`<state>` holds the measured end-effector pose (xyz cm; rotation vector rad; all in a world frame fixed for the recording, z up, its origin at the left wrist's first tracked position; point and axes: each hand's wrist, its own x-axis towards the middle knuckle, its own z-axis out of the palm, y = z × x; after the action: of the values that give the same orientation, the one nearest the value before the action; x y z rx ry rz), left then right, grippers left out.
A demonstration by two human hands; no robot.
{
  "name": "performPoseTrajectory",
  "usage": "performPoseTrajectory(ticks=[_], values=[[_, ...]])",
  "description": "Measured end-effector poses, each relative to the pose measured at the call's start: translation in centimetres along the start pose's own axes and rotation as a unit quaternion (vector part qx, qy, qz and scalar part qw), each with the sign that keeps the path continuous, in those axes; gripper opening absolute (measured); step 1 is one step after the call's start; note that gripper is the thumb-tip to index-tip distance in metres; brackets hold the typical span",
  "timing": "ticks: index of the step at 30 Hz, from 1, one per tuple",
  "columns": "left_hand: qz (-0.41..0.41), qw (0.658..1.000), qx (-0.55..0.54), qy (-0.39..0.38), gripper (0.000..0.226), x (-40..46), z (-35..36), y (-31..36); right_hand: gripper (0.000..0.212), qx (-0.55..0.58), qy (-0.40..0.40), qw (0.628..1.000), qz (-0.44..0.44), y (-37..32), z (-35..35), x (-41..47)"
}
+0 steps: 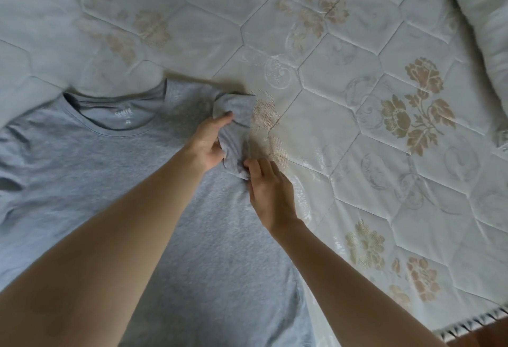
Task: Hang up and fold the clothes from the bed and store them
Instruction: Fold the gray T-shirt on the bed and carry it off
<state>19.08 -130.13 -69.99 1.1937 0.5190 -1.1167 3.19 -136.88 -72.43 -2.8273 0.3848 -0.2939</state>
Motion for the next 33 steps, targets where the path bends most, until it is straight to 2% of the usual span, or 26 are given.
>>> performPoseTrajectory(ticks=[3, 6, 8, 10, 12, 15, 18, 22, 28, 29, 32, 33], values=[[0.051, 0.998, 0.029, -0.009, 0.029, -0.2, -0.8, -0.2, 0.046, -0.013, -0.021, 1.0, -0.015, 0.1, -0.2, -0.1], [0.091, 0.983, 0.162, 0.01, 0.023, -1.1, -2.0, -0.3, 0.036, -0.005, -0.011, 1.0, -0.019, 0.5, -0.3, -0.4], [0.093, 0.968, 0.234, -0.002, 0.028, -1.9, -2.9, -0.4, 0.033, -0.013, -0.001, 1.0, -0.012, 0.7, -0.3, -0.5], [0.082, 0.958, 0.272, -0.033, 0.028, -2.5, -3.6, -0.5, 0.035, -0.03, 0.007, 0.999, -0.031, 0.8, -0.2, -0.5], [0.086, 0.95, 0.298, -0.044, 0.027, -2.9, -3.9, -0.7, 0.028, -0.029, 0.014, 0.998, -0.058, 0.6, -0.1, -0.4], [0.104, 0.947, 0.304, -0.02, 0.021, -3.0, -3.9, -1.4, 0.01, -0.022, 0.023, 0.998, -0.055, 0.4, -0.1, -0.2], [0.096, 0.943, 0.318, 0.007, 0.016, -3.4, -3.9, -2.3, 0.02, -0.015, 0.03, 0.999, -0.037, 0.3, -0.1, -0.1], [0.098, 0.936, 0.337, 0.01, 0.021, -4.0, -4.2, -2.7, 0.025, -0.02, 0.041, 0.998, -0.042, 0.5, -0.1, -0.5], [0.114, 0.956, 0.27, -0.002, 0.008, -4.4, -4.0, -3.7, 0.025, 0.027, 0.05, 0.998, -0.005, 0.3, -0.3, -0.8], [0.102, 0.965, 0.243, -0.001, 0.011, -4.6, -3.9, -4.0, 0.026, 0.033, 0.049, 0.998, -0.006, 0.3, -0.4, -0.8], [0.036, 0.98, 0.194, 0.001, 0.042, -4.9, -4.1, -5.1, 0.028, 0.043, 0.039, 0.998, -0.027, 0.4, -0.4, -0.9], [0.024, 0.98, 0.195, 0.0, 0.042, -5.1, -4.2, -5.4, 0.028, 0.044, 0.033, 0.998, -0.03, 0.5, -0.5, -1.0]])
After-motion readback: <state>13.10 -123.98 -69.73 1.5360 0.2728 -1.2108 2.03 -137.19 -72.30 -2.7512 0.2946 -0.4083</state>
